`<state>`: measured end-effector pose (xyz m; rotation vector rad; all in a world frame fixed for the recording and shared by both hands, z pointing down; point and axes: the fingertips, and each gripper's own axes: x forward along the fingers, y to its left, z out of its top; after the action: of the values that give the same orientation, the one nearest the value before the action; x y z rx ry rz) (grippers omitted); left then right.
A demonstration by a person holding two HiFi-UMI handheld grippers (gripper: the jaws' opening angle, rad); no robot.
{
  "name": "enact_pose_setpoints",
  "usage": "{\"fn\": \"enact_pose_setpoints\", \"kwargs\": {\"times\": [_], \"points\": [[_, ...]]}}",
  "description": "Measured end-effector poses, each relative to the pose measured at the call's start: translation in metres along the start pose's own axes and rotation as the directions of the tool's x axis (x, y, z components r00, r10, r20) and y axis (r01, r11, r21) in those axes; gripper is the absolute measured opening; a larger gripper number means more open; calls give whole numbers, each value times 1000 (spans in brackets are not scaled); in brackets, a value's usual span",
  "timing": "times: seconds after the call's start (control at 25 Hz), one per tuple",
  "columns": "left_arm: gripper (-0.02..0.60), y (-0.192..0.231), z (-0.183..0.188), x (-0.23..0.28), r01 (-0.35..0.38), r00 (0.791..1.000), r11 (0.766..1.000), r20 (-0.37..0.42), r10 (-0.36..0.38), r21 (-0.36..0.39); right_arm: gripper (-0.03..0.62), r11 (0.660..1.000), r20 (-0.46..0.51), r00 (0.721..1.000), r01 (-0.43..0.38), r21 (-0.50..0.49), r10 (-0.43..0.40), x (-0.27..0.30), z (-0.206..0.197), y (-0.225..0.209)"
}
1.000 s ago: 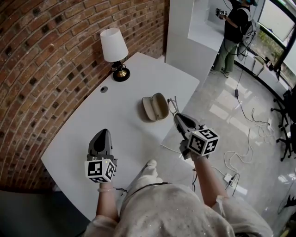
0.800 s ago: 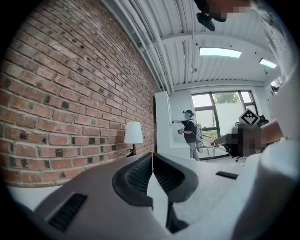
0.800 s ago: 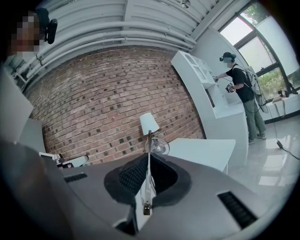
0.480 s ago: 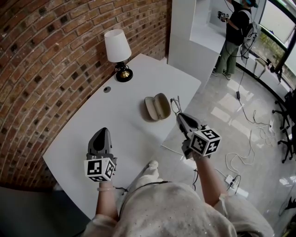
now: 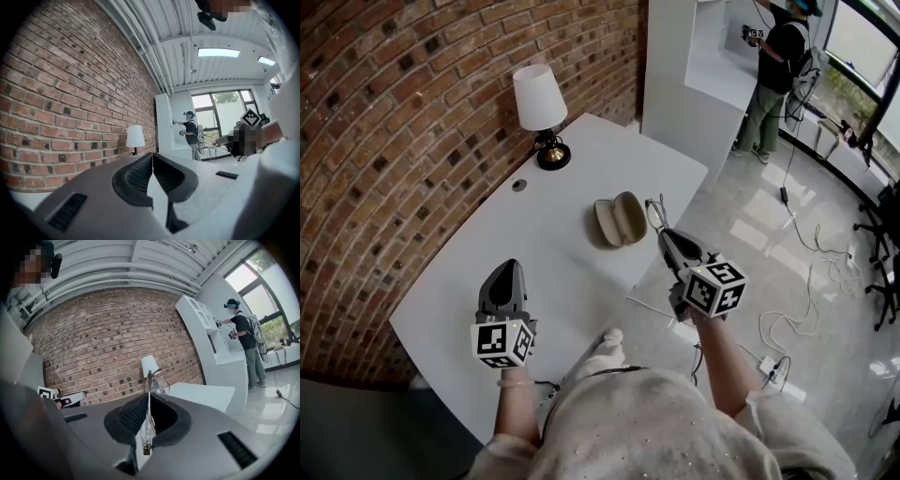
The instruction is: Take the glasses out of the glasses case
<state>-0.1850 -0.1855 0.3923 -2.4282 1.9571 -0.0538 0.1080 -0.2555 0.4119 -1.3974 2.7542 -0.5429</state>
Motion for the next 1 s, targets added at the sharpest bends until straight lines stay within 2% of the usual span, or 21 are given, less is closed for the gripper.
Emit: {"fn": "enact_pose_setpoints", "kwargs": {"times": [1.0], "points": [[6, 1, -3, 1, 12, 1000, 1000, -6, -12, 9, 20, 1000, 26, 1000, 12, 14, -13, -2, -1, -2]]}}
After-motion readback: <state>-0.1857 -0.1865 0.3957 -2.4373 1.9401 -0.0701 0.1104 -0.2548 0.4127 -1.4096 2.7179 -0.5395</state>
